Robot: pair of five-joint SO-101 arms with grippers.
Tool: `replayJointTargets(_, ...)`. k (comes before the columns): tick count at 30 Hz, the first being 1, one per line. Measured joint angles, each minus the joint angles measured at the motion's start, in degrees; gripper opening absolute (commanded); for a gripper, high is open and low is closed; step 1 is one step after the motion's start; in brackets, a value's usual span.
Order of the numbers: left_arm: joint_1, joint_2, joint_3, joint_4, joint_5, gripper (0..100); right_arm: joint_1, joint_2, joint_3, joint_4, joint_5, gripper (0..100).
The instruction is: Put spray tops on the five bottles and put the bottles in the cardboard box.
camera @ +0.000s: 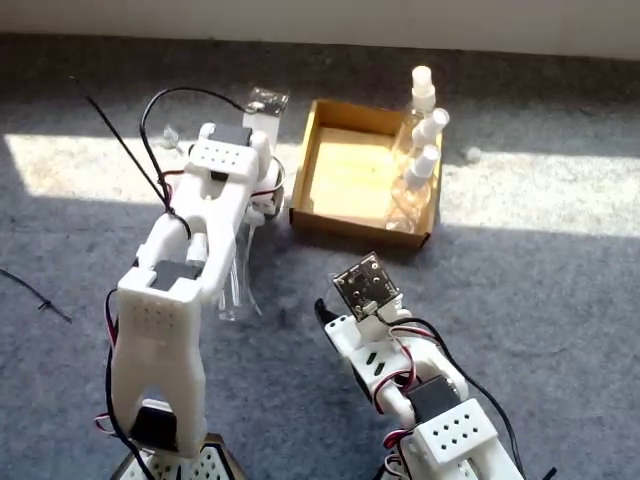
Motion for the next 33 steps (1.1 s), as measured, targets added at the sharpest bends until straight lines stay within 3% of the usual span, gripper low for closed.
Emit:
replayJointTargets(15, -0.1, -35.5, -9.8, 22.2, -0.3, 7, -0.4, 0.0, 0.0, 0.0, 0.0, 0.5)
replayJointTargets(22, 2.4, -55.9, 1.9, 23.2, -0.2, 7, -7.7, 0.4, 0.1, -5.7, 0.2, 0.5)
replayJointTargets(26, 6.0, -71.4, 18.4, 16.8, -0.3, 7, -9.0, 0.4, 0.1, -16.8, 0.2, 0.5)
replayJointTargets(33, 5.9, -97.6, 48.1, -7.5, -0.1, 7, -14.8, 0.5, 0.3, -21.8, 0.2, 0.5)
